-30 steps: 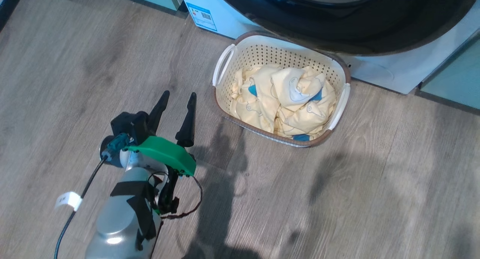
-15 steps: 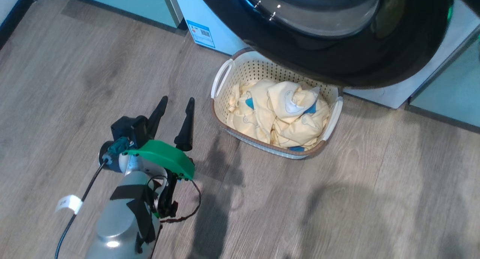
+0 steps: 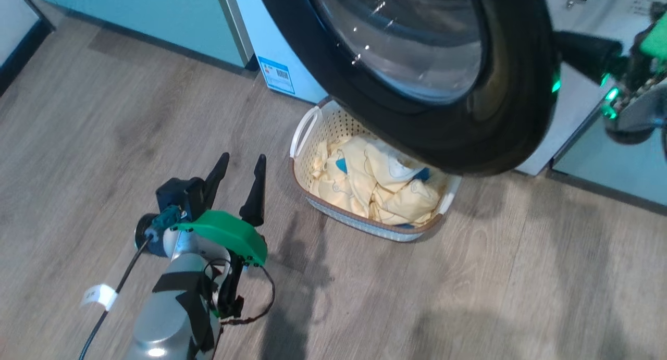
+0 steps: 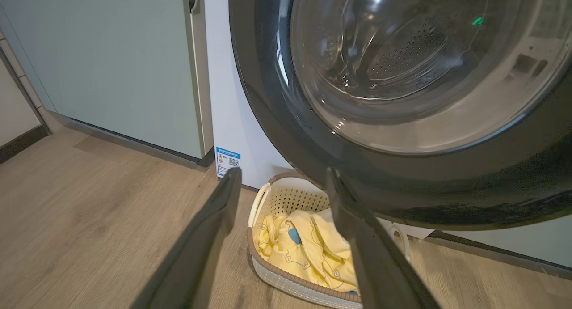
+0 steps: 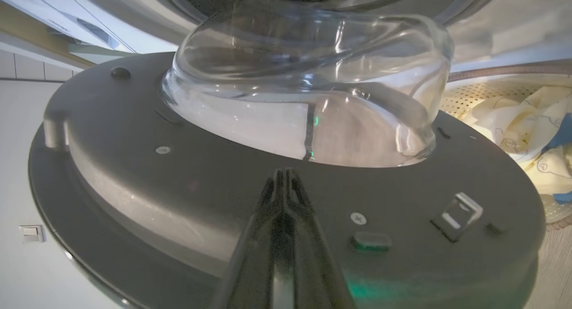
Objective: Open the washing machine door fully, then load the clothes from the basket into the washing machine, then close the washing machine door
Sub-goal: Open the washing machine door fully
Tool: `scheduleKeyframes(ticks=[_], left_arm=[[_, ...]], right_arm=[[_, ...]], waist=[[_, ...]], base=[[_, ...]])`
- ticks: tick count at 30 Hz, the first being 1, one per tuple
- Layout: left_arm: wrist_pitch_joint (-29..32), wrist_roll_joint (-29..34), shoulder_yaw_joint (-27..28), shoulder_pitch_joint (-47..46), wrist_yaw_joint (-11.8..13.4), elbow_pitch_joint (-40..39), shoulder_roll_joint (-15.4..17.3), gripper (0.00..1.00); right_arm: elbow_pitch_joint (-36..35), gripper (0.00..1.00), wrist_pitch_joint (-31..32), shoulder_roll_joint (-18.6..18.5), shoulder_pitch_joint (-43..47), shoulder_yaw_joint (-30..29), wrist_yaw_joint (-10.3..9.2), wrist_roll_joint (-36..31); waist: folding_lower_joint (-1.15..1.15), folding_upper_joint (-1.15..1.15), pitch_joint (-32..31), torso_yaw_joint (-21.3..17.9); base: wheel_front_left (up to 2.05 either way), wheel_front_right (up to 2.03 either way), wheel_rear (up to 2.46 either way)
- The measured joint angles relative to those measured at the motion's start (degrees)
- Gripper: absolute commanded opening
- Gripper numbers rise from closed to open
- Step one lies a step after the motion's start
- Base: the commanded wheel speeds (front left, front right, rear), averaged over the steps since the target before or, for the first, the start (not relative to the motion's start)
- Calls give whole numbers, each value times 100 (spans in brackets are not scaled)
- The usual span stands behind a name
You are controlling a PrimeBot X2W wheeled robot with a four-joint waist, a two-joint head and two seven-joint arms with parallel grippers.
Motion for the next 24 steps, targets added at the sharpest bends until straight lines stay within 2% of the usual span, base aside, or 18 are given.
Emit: scheduleKeyframes(ticks=[24], left_arm=[[0, 347, 140, 709, -159, 136, 11, 100]], right_arm=[[-695, 0, 428, 761, 1562, 209, 0, 363]], waist=[[0, 0, -969, -7]], base=[[0, 0, 0]])
